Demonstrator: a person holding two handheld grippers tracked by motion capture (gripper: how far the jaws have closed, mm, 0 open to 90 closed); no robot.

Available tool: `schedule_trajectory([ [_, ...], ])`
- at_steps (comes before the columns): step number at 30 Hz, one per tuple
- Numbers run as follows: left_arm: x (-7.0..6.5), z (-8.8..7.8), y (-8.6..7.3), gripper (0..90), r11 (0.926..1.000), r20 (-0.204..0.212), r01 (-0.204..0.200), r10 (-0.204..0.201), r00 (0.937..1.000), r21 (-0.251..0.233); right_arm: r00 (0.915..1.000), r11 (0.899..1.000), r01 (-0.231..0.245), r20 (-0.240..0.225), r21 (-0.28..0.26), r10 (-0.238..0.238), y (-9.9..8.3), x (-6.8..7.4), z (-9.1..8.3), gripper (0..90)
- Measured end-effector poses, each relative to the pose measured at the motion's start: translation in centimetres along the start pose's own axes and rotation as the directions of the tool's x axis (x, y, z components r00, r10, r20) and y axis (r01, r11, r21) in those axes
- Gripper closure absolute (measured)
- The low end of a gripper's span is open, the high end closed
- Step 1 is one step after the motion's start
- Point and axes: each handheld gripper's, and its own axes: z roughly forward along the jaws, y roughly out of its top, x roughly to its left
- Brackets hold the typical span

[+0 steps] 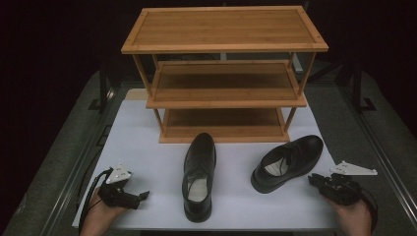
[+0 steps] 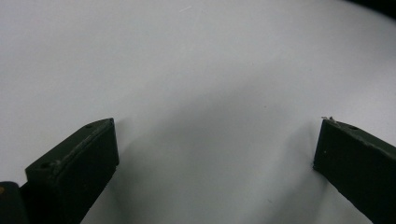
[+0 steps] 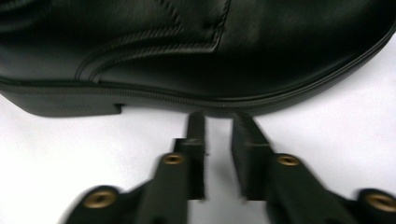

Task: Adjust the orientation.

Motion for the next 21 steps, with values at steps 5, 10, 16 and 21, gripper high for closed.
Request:
schedule_trajectory([
  [5,0.0,0.0,0.0,0.0,1.0000,0.000,0.000,0.000,1.0000,-0.001,0.9998,1.000,-0.017,-0.014,-0.007,0.017,1.2,-1.2,-0.7,89.7],
  [10,0.0,0.0,0.0,0.0,1.0000,-0.001,0.002,-0.002,1.0000,-0.001,0.9988,0.999,-0.040,-0.030,-0.024,0.039,2.1,-2.1,-1.0,89.6],
  [16,0.0,0.0,0.0,0.0,1.0000,-0.001,0.003,-0.003,1.0000,-0.001,0.9980,0.998,-0.054,-0.036,-0.034,0.053,3.7,-3.4,-0.5,89.7],
  [21,0.0,0.0,0.0,0.0,1.0000,0.001,0.002,-0.002,1.0000,0.002,0.9982,0.998,-0.056,-0.024,-0.043,0.055,5.0,-4.6,0.1,89.7],
])
